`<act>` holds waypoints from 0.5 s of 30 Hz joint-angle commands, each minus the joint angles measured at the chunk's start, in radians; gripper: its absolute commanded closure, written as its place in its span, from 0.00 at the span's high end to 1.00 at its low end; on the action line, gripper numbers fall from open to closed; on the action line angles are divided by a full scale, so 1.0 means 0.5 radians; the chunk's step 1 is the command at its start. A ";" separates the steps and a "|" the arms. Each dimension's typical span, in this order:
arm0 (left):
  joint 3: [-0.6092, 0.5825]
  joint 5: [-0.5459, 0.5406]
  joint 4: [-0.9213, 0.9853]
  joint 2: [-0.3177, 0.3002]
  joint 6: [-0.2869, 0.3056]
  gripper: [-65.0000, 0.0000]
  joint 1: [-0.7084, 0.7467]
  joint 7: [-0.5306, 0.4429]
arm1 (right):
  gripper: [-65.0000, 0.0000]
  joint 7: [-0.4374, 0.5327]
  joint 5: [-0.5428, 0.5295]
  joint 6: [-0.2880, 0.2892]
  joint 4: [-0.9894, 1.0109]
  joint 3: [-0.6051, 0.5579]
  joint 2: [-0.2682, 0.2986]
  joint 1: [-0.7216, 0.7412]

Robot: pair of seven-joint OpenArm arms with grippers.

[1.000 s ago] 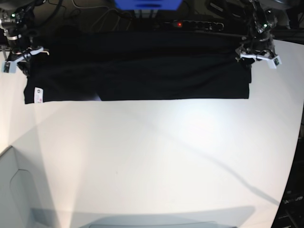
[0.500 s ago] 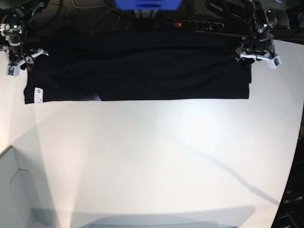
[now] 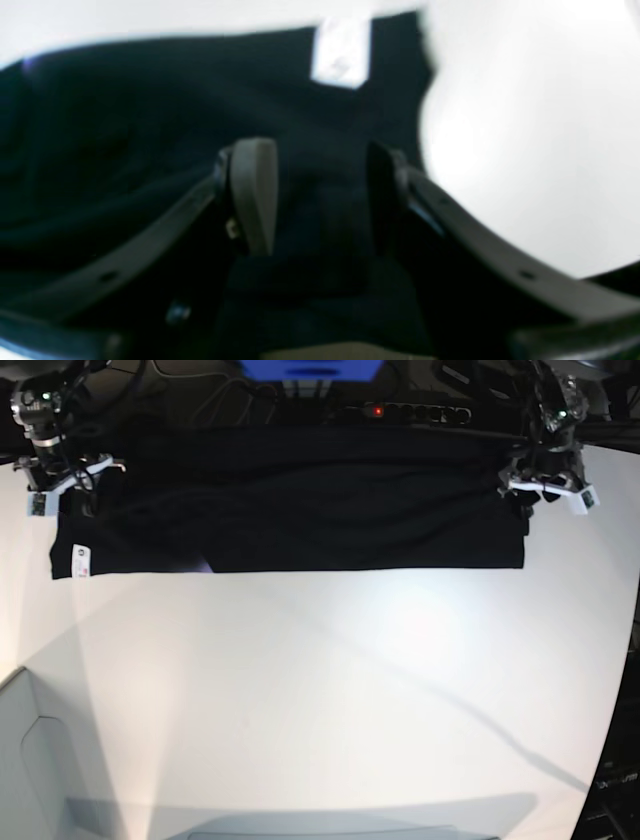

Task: Fold the T-shirt properly
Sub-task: 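Regrasp the strip's ends with both grippers, tightening the hold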

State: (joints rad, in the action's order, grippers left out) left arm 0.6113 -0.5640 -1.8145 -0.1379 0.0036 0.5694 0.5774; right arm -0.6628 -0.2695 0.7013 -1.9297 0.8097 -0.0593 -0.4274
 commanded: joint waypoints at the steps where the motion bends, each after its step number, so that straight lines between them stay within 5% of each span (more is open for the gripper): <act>1: 0.013 -0.006 -0.055 -0.020 0.003 0.59 0.014 -0.036 | 0.46 0.048 -0.030 -0.006 0.004 -0.019 0.007 -0.012; 8: 0.006 -0.012 -0.049 -0.020 0.003 0.78 0.026 -0.036 | 0.46 0.063 -0.027 -0.006 0.320 -0.053 0.065 0.049; 15: -0.003 -0.012 0.062 -0.017 0.003 0.79 -0.011 -0.036 | 0.46 0.066 -0.027 -0.006 0.495 -0.059 0.129 0.068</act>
State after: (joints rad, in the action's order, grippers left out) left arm 0.6056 -0.5671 -1.7695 -0.1356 0.0036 0.5629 0.5770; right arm -0.6315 -0.2859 0.6994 -1.6730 0.7761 -0.0002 -0.3885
